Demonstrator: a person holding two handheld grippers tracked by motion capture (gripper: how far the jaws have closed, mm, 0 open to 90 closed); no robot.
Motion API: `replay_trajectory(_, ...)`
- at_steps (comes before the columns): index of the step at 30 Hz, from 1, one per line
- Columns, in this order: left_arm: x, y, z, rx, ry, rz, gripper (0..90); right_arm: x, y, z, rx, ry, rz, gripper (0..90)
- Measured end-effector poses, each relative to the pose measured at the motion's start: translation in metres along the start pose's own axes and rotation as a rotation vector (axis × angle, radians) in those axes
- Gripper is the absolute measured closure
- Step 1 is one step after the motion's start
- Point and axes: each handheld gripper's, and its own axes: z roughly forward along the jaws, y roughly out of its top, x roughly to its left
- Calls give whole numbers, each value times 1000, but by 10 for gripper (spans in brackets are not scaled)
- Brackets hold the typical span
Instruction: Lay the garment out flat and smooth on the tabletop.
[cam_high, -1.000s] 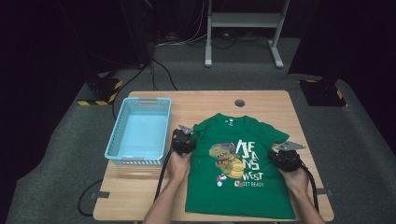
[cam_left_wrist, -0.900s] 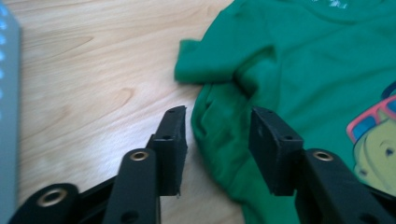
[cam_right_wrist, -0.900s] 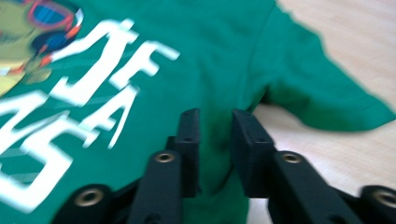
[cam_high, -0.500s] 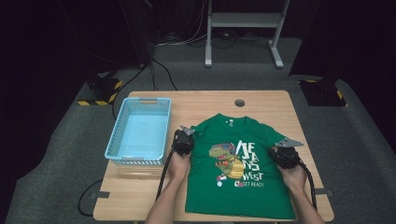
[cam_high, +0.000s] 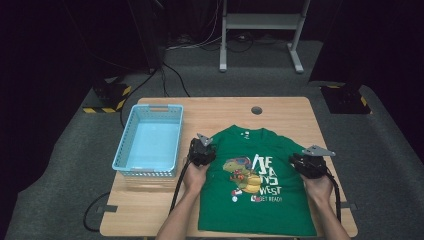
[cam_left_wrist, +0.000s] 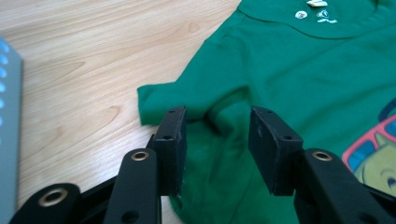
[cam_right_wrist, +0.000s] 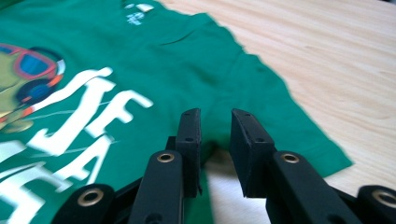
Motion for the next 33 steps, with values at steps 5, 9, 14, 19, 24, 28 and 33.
replay_trajectory(5,3,3,12,48,6,10,566,-16,2,13,45,-68,58,709)
replay_trajectory(9,8,2,17,65,-3,16,611,-27,-3,27,113,-114,98,691)
replay_trajectory(14,7,-4,10,72,-16,63,810,-29,-6,28,136,-102,79,839)
replay_trajectory(19,7,-12,-2,92,-30,59,850,-19,-7,22,159,-73,21,872)
replay_trajectory(24,16,2,0,99,3,26,852,-17,0,28,146,-95,21,877)
replay_trajectory(28,22,17,7,80,52,0,846,-19,19,38,102,-121,36,872)
replay_trajectory(33,23,17,6,69,59,-5,680,-20,27,48,101,-107,58,786)
